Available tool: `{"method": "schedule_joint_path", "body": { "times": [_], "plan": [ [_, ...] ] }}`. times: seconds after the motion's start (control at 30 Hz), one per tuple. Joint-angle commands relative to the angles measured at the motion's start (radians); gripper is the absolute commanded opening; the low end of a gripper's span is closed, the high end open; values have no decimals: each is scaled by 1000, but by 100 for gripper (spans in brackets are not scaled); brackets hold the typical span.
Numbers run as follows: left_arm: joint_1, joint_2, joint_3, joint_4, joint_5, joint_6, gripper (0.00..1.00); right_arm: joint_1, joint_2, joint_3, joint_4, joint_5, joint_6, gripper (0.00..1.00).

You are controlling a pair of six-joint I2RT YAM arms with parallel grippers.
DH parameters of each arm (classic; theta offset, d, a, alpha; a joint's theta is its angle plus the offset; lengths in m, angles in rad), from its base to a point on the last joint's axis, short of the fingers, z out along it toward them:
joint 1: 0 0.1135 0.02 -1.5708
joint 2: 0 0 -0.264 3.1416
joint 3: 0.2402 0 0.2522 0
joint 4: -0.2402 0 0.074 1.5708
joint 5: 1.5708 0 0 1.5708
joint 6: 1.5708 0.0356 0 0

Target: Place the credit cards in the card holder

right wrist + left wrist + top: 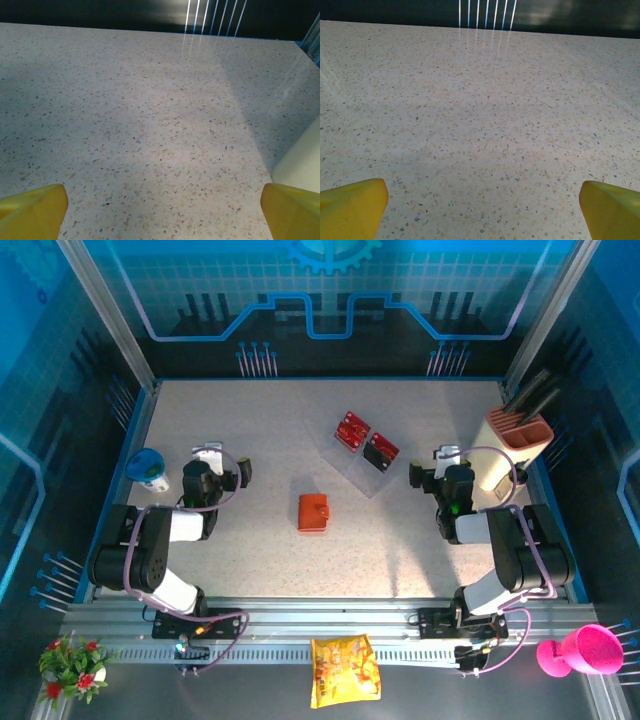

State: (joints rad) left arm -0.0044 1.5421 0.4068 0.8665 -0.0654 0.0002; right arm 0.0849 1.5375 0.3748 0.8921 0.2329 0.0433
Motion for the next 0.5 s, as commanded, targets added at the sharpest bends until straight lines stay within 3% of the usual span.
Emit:
{"method": "schedule_joint_path", "body": {
  "times": [0.0,0.17,0.27,0.47],
  "plan": [
    [8,13,-16,40,19,-3,99,21,7,3,47,32,-38,100],
    [9,13,-15,38,19,-3,99,36,10,3,52,9,-57,100],
    [9,13,-15,38,17,-3,99,-22,5,24,0,-117,-34,100],
    [9,13,-15,37,19,-3,99,-20,4,17,10,-116,-36,100]
  ]
}}
